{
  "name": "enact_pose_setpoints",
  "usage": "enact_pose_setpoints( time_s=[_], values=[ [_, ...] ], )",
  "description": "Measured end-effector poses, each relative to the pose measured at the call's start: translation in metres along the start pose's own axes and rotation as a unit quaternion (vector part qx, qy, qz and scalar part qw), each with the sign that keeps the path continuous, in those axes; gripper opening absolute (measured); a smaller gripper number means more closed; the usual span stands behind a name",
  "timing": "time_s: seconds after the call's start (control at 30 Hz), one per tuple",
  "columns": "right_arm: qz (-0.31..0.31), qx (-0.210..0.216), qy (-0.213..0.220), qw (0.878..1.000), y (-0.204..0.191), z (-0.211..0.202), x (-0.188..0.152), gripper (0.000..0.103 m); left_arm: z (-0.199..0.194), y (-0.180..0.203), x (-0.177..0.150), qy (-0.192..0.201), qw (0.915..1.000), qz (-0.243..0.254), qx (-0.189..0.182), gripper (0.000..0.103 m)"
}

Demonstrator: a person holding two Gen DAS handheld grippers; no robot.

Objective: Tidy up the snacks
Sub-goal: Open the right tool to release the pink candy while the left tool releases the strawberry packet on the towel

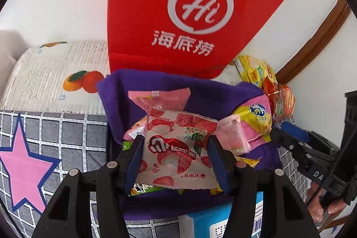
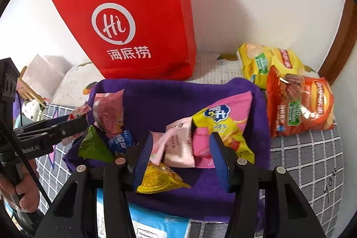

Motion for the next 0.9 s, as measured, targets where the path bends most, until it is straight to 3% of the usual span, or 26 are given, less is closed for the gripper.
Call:
enact_pose_setpoints(
  time_s=[0.37, 0.9],
  values=[
    [-0.014, -0.003, 0.007, 1.000, -0.005, -0.007, -0.001, 0.052, 0.024, 0.001, -0.007, -0.036, 0.9992, -0.011, -0.011, 0.055],
    [-0.023, 0.001, 0.024, 0.999, -0.017, -0.030, -0.001, 0.052, 0.000, 0.005, 0.001, -0.005, 0.9998, -0.014, -0.011, 0.062]
  ],
)
Point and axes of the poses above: each gripper's, at about its wrist camera, not at the fingertips, and z roughly the way its jaws point, y to its right, x to its top, the point moved 4 cm from there along z, roughly the way its jaws point, and after that the axes turned 9 degrees about z, right-handed, at the moved point
